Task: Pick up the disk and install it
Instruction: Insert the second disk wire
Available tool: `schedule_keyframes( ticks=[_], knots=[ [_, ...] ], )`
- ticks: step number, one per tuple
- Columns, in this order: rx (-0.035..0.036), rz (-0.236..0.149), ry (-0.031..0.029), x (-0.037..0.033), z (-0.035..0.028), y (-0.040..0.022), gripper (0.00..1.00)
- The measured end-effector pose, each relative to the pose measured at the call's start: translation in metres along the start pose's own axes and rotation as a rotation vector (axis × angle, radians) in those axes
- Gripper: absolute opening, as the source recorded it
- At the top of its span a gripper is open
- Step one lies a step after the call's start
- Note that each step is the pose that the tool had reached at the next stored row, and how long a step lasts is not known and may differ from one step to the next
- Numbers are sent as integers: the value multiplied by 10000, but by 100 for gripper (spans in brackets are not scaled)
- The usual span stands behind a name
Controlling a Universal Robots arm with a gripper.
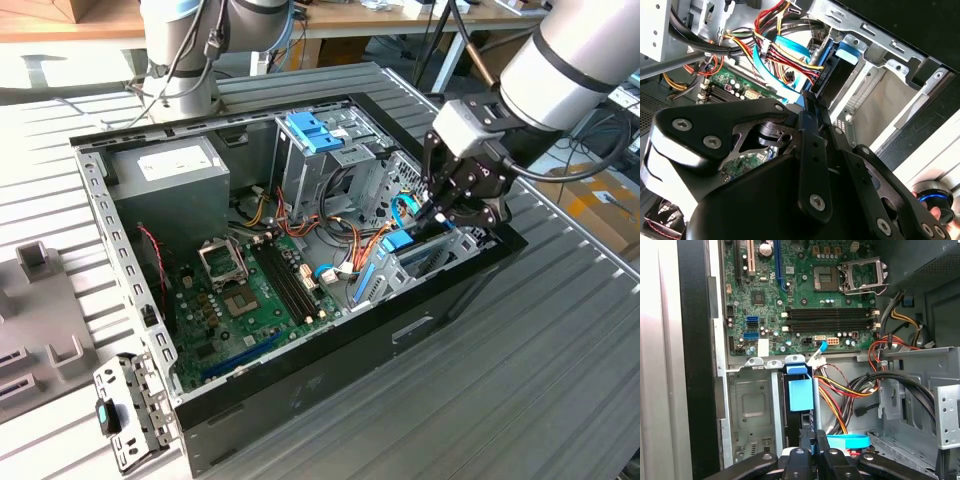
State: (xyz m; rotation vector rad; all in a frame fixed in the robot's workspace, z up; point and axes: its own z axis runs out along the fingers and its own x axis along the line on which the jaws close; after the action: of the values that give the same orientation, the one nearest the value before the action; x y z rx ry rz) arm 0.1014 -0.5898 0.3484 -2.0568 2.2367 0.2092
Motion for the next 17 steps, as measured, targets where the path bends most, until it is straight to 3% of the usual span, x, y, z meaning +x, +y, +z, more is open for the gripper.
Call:
schedule_keyframes(
  ticks=[12,17],
  knots=[
    [-6,-2,-80,29,22,32,16],
    [-7,-1,-87,49,41,50,16]
  ],
)
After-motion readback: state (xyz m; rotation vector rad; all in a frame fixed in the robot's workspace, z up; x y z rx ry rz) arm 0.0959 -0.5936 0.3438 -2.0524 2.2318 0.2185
